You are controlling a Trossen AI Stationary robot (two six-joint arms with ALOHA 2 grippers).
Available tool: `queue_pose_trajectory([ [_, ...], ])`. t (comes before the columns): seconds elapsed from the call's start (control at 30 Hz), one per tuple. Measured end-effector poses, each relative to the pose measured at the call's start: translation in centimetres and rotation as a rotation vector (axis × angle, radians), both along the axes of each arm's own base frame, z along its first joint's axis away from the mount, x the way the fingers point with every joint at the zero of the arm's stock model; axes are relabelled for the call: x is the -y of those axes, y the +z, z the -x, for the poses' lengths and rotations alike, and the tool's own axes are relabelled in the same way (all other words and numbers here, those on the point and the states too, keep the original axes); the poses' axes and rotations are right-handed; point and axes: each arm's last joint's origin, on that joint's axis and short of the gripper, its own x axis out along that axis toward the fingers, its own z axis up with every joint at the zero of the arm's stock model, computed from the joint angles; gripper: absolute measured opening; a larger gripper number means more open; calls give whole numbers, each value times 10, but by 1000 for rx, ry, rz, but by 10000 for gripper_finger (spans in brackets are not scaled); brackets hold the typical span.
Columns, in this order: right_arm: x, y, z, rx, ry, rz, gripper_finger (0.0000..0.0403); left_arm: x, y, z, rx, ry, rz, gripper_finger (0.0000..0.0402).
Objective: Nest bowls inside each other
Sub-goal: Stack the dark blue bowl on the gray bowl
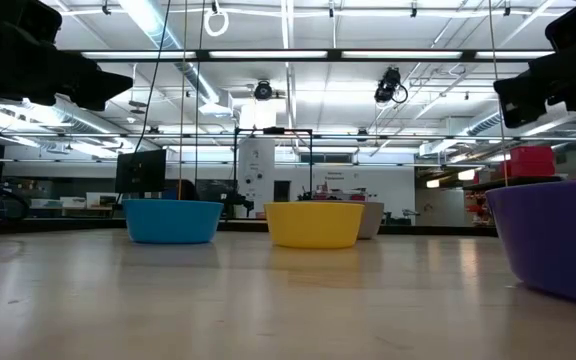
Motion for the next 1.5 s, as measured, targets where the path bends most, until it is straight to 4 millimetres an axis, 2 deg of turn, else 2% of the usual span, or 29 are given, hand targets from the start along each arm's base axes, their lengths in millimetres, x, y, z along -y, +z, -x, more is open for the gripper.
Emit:
queue_pose_trajectory([
  [0.37, 1, 0, 0, 0, -18, 1, 225, 0, 0, 0, 0, -1, 18, 307],
  [0.7, 1, 1, 0, -11, -24, -71, 205, 0, 0, 0, -13, 0, 241, 307],
  [0.9, 2, 1, 0, -15, -85, -108, 188, -1, 0, 0, -10, 41, 340, 307],
  [1.27, 8, 1, -1, -2, -301, -102, 160, -3, 6, 0, 63, 88, 280, 307],
  [1.5, 9, 1, -1, -6, -316, -160, 145, -7, 9, 1, 110, 223, 292, 307],
])
